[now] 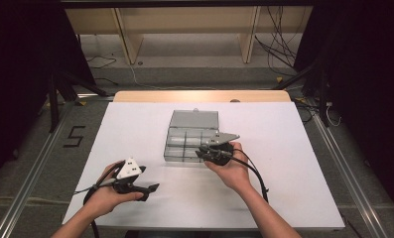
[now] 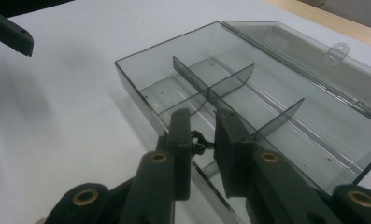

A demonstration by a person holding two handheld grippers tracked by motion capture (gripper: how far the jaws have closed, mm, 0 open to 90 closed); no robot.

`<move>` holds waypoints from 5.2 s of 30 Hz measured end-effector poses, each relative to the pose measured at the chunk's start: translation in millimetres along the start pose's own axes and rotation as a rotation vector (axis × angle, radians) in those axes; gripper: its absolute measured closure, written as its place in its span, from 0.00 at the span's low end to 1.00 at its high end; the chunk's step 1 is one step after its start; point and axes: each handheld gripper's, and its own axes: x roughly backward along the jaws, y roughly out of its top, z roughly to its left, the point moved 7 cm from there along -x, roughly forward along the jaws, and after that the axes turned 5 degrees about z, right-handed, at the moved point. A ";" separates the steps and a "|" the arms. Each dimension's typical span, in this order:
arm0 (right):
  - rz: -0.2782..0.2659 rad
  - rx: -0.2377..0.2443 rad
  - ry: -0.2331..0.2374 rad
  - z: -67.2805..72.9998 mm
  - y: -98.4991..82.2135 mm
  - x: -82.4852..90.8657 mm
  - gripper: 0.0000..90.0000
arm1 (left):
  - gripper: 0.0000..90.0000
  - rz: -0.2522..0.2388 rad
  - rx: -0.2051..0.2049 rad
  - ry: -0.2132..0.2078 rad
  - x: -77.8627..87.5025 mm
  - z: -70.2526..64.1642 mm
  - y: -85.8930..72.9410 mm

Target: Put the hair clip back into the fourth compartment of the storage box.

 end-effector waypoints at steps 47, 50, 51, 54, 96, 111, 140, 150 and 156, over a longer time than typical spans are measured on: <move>0.005 0.020 0.024 10.9 20.3 -25.1 0.86 | 0.25 0.004 -0.005 -0.005 -0.1 -0.4 -0.1; 0.006 0.017 0.026 11.6 20.8 -26.7 0.86 | 0.25 0.004 -0.006 -0.007 -0.3 -0.7 -0.1; 0.007 0.017 0.026 11.8 20.8 -27.2 0.86 | 0.25 0.004 -0.007 -0.007 -0.4 -0.8 -0.1; 0.011 0.016 0.027 12.3 21.1 -28.7 0.86 | 0.25 0.004 -0.007 -0.007 -0.4 -0.8 -0.1; 0.030 0.033 0.030 19.0 36.5 -50.9 0.86 | 0.25 0.004 -0.009 -0.009 -0.6 -1.0 0.0; 0.043 0.035 0.032 22.4 40.6 -58.6 0.86 | 0.25 0.005 -0.009 -0.009 -1.0 -0.8 -0.1; 0.067 0.036 0.040 27.1 44.9 -75.4 0.86 | 0.25 0.005 -0.009 -0.011 -1.1 -0.8 -0.2; 0.091 0.035 0.042 27.5 43.0 -81.2 0.86 | 0.25 0.005 -0.008 -0.011 -1.5 -1.0 -0.2; 0.111 0.028 0.042 27.3 41.0 -84.9 0.86 | 0.25 0.005 -0.012 -0.012 -1.7 -1.0 -0.2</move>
